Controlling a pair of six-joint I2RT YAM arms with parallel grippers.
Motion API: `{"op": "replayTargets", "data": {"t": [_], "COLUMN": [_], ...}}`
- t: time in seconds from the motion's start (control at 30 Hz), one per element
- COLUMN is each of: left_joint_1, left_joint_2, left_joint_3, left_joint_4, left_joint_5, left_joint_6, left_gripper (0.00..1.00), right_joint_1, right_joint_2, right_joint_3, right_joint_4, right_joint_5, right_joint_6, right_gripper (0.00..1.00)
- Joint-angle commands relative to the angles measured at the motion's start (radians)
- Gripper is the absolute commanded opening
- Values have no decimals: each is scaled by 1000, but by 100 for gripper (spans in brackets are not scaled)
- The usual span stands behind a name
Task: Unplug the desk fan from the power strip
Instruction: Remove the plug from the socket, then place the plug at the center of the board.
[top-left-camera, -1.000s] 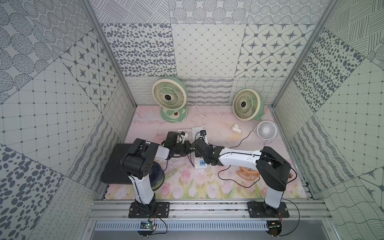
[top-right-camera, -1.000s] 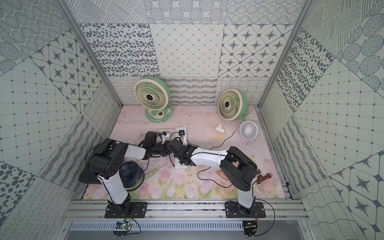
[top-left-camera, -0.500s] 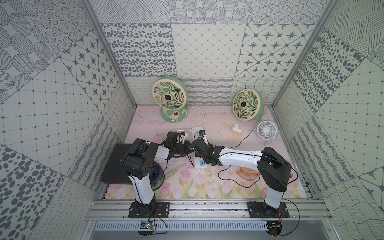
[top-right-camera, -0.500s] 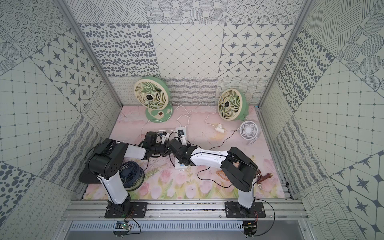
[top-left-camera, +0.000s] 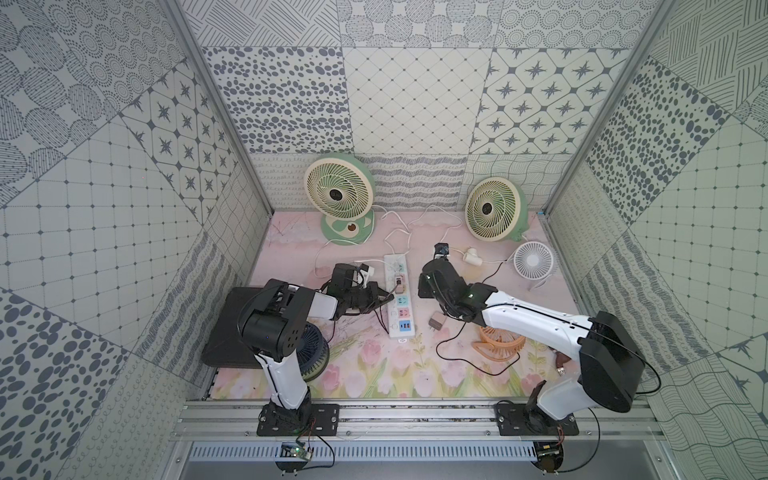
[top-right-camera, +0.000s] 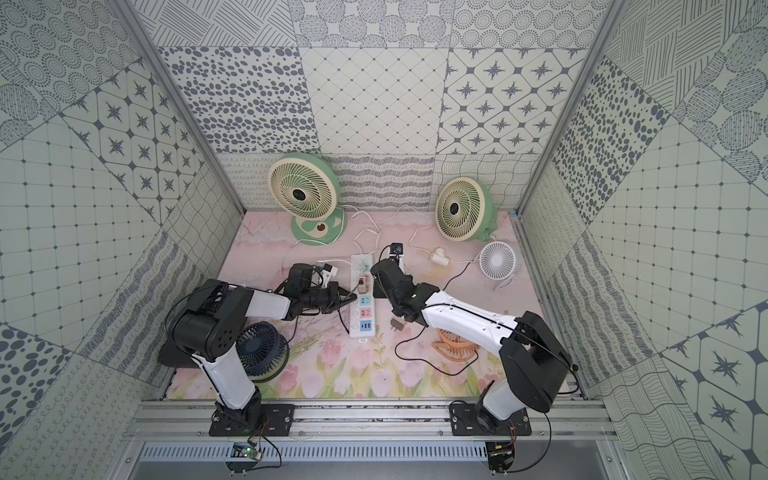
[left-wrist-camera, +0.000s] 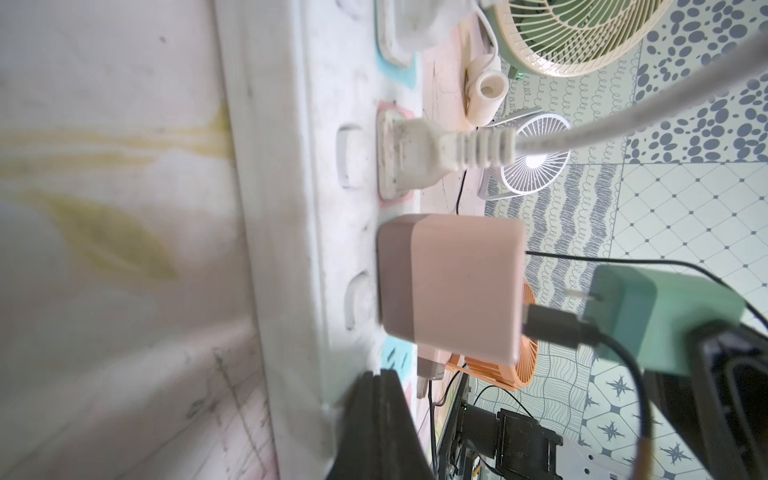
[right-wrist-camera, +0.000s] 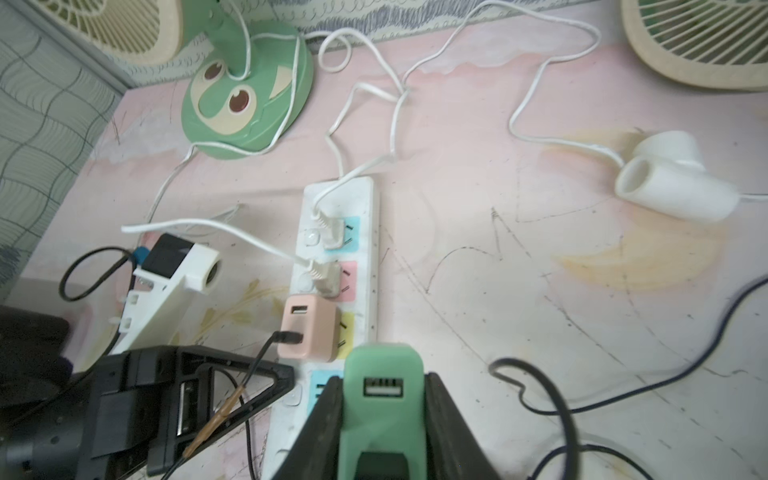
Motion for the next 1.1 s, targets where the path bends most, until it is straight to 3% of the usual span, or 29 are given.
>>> {"op": "replayTargets", "data": {"t": [0.0,0.2,0.33,0.8,1.07], "left_joint_1": [19,25,28,30,31], "left_joint_2": [-19,-35,-45,-58,-72], "left_joint_3": [-9,-15,-19,-21,-15], "left_joint_4": [-94,-89,-85,-83,-85], "left_joint_5": [-50,-51,-50,-45,-38], "left_joint_6": [39,43,45,52,51], "left_gripper": [0,0,0,0,0], "right_joint_1": [-85,-253,-306,-360,-365], "right_joint_2": [-49,-21,49,172,127], "right_joint_3": [-49,-96,-95,-67,-64], "right_joint_4": [22,23,23,23,5], "right_joint_5": [-125,-305,-391,-420,-396], "right_joint_6": [-14,-11,-25,-41,-49], "right_gripper": [19,20,21,35,49]}}
